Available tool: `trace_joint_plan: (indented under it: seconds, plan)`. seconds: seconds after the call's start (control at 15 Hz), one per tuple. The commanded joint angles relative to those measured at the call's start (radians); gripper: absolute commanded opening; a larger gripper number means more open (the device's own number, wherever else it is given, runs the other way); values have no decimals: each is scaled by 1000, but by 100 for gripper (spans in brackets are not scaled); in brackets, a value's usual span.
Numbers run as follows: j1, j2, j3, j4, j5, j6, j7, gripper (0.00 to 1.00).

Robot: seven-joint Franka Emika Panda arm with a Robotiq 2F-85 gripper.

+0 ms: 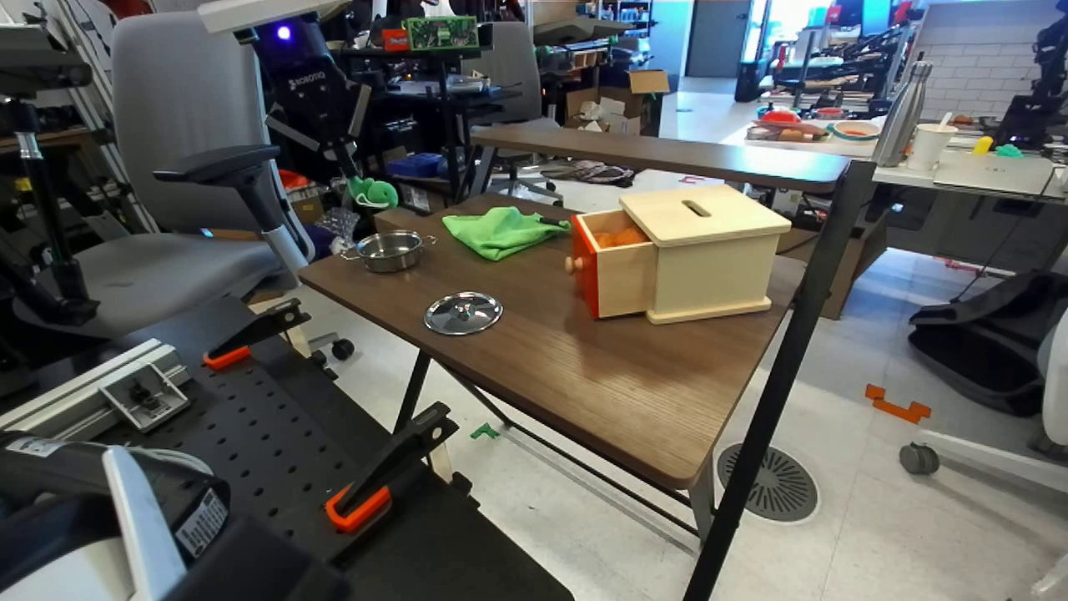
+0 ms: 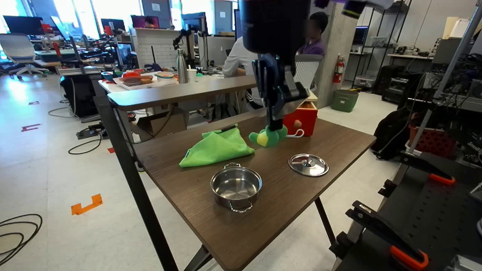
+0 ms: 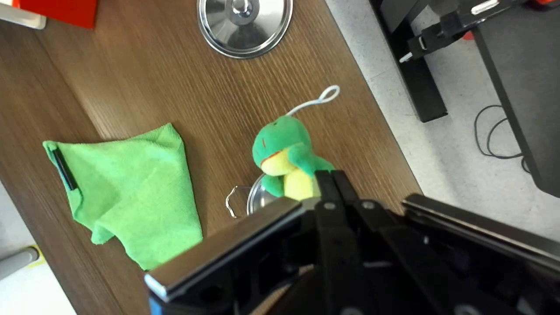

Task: Put the green doll in the pot

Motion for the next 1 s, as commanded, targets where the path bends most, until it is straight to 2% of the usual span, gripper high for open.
trace_joint_plan:
  seconds: [0.0, 0.47, 0.93]
  plan:
    - [12, 108, 5, 135, -17, -88, -67, 1]
    - [0, 243, 25, 275, 32, -176, -232, 1]
    - [5, 317, 36, 347, 54, -219, -294, 1]
